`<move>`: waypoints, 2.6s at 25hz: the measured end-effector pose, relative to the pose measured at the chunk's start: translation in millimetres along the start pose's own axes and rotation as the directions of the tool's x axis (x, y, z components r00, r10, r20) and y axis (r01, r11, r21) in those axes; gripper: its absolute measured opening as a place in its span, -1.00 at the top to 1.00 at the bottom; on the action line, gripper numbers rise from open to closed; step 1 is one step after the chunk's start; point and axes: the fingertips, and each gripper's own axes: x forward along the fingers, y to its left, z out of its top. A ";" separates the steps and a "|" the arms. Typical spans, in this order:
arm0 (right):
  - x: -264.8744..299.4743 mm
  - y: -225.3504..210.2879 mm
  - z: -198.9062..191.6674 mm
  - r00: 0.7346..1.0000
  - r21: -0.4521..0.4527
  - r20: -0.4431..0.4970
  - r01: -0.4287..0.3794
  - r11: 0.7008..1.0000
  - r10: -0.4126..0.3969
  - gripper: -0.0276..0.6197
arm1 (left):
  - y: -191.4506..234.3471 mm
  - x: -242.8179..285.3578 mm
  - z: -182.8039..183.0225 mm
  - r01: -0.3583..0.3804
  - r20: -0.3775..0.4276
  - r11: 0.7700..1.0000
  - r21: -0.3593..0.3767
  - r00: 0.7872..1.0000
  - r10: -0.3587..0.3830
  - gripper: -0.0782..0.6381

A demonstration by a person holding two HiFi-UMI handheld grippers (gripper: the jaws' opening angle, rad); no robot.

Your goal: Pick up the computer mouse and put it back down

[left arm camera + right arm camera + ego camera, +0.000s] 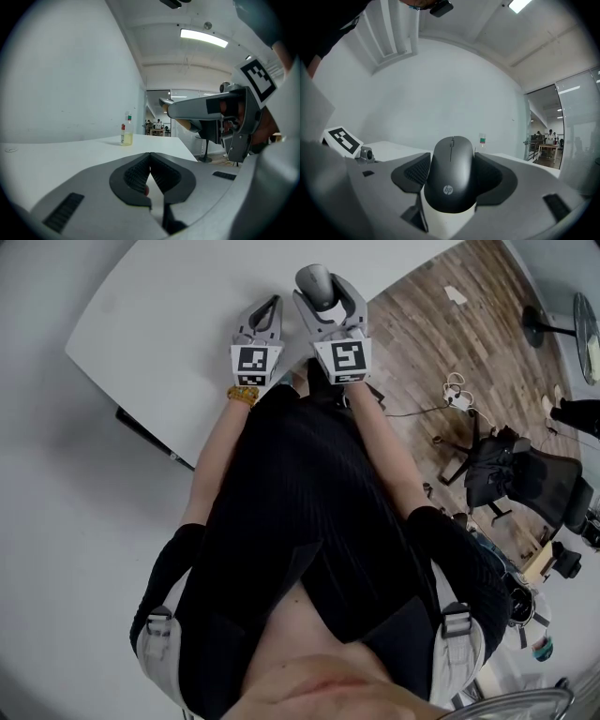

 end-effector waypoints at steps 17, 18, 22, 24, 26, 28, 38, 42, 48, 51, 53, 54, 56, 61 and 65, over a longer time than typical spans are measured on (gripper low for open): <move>-5.5 7.6 9.4 0.998 0.015 0.056 -0.007 1.000 0.006 0.05 | -3.6 -7.6 -2.2 0.007 0.006 1.000 0.002 1.000 -0.008 0.74; -5.4 6.8 10.1 0.998 0.016 0.056 -0.007 1.000 0.006 0.05 | -3.7 -7.1 -1.5 0.007 0.005 1.000 0.002 1.000 -0.007 0.74; -3.9 0.6 12.3 0.998 0.028 0.062 -0.001 1.000 -0.001 0.05 | -3.4 -3.5 0.4 0.007 0.002 1.000 0.001 1.000 -0.007 0.75; -3.5 -2.4 13.2 0.998 0.023 0.061 -0.001 1.000 0.000 0.05 | -3.5 -1.8 1.7 0.008 0.001 1.000 0.000 1.000 -0.008 0.75; -3.0 -4.1 14.1 0.998 0.022 0.061 0.000 1.000 -0.001 0.05 | -3.3 -0.8 3.2 0.009 0.001 1.000 0.000 1.000 -0.009 0.75; -2.3 -4.5 12.8 0.998 0.022 0.059 0.000 1.000 -0.001 0.05 | -2.8 -0.2 2.5 0.009 0.002 1.000 0.002 1.000 -0.009 0.75; -2.2 -3.8 11.7 0.998 0.020 0.061 -0.006 1.000 0.005 0.05 | -4.4 -1.4 -0.2 0.008 0.001 1.000 0.003 1.000 -0.008 0.75; -1.9 -3.6 11.4 0.998 0.030 0.067 -0.005 1.000 0.003 0.05 | -5.1 -1.5 -0.9 0.009 0.002 1.000 0.002 1.000 -0.009 0.74; -2.6 -3.7 12.8 0.998 0.031 0.065 0.000 1.000 -0.002 0.05 | -3.6 -4.3 1.6 0.008 0.004 1.000 0.002 1.000 -0.008 0.74; -2.6 -4.0 12.4 0.998 0.021 0.059 -0.003 1.000 0.001 0.05 | -3.6 -4.4 1.2 0.008 0.003 1.000 0.001 1.000 -0.008 0.75; -2.2 -4.2 11.4 0.998 0.020 0.058 -0.002 1.000 0.001 0.05 | -3.3 -4.5 0.1 0.008 0.003 1.000 0.002 1.000 -0.008 0.74; -2.2 -4.3 11.0 0.998 0.021 0.058 -0.002 1.000 0.001 0.05 | -3.4 -4.7 -0.1 0.007 0.003 1.000 0.003 1.000 -0.007 0.74; -2.7 -4.6 10.9 0.998 0.021 0.056 -0.002 1.000 0.001 0.05 | -3.7 -5.3 0.3 0.007 0.004 1.000 0.003 1.000 -0.007 0.74; -2.1 -3.6 9.1 0.999 0.017 0.050 -0.001 1.000 0.000 0.05 | -3.1 -6.8 -0.5 0.007 0.004 1.000 0.003 1.000 -0.007 0.74; -1.8 -3.0 6.0 0.999 0.028 0.046 0.000 1.000 -0.001 0.05 | -3.4 -7.5 -2.1 0.007 0.005 1.000 0.001 1.000 -0.007 0.75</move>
